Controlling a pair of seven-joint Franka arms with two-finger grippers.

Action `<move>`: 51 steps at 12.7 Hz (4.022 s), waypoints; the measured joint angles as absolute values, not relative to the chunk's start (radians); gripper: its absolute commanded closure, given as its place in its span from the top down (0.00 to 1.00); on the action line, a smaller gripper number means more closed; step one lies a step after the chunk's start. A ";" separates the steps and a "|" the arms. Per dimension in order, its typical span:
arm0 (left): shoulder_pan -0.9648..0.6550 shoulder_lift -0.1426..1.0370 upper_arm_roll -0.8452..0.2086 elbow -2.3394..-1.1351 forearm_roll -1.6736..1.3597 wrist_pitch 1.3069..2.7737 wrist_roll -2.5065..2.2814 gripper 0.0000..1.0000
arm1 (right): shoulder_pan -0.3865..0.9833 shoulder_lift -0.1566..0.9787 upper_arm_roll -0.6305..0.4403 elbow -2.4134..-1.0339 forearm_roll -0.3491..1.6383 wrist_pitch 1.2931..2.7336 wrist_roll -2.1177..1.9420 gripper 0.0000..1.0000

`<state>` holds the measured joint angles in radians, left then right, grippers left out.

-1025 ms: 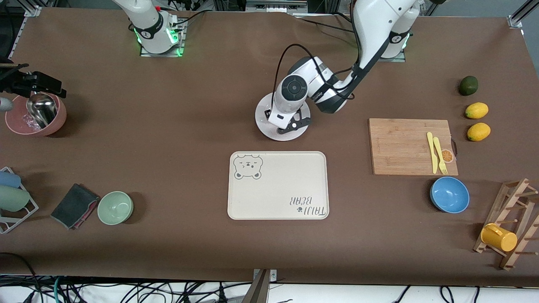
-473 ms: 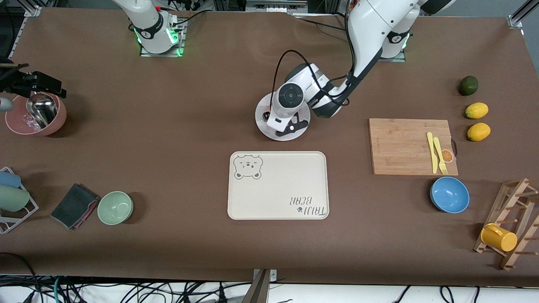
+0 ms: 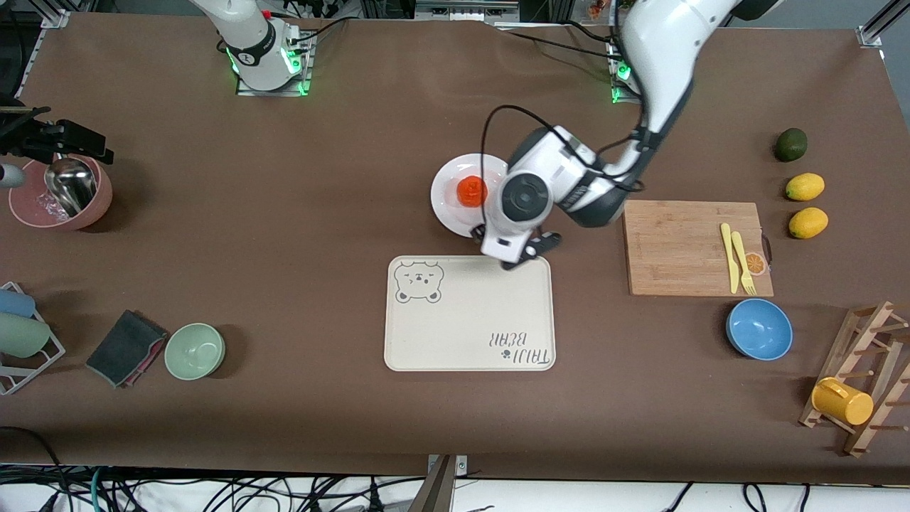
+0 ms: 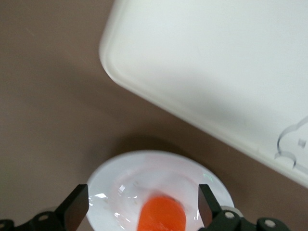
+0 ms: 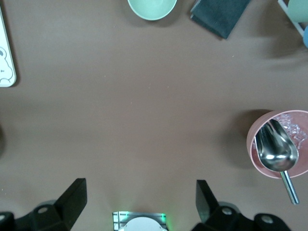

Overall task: Place orange and plate with both arms
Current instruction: 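Lower the orange onto the plate and open the left gripper, then withdraw the left gripper while the right gripper reaches toward the plate, then grip the white plate rim with the right gripper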

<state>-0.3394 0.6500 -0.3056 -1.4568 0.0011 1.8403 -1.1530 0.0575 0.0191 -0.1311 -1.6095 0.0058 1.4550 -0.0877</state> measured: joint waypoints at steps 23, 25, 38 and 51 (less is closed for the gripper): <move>0.009 0.213 -0.046 -1.489 -0.006 1.628 -0.017 1.00 | 0.272 0.525 -0.094 -1.674 1.122 1.653 -0.077 1.00; 0.009 0.162 -0.034 -1.544 -0.006 1.628 0.090 1.00 | 0.383 0.550 -0.087 -1.737 1.276 1.861 -0.186 1.00; 0.012 0.064 -0.002 -1.657 -0.006 1.688 0.133 1.00 | 0.673 0.623 -0.089 -1.966 1.639 2.246 -0.778 0.99; 0.015 0.064 -0.001 -1.657 -0.006 1.689 0.134 1.00 | 0.696 0.624 -0.091 -1.995 1.488 2.247 -0.840 0.37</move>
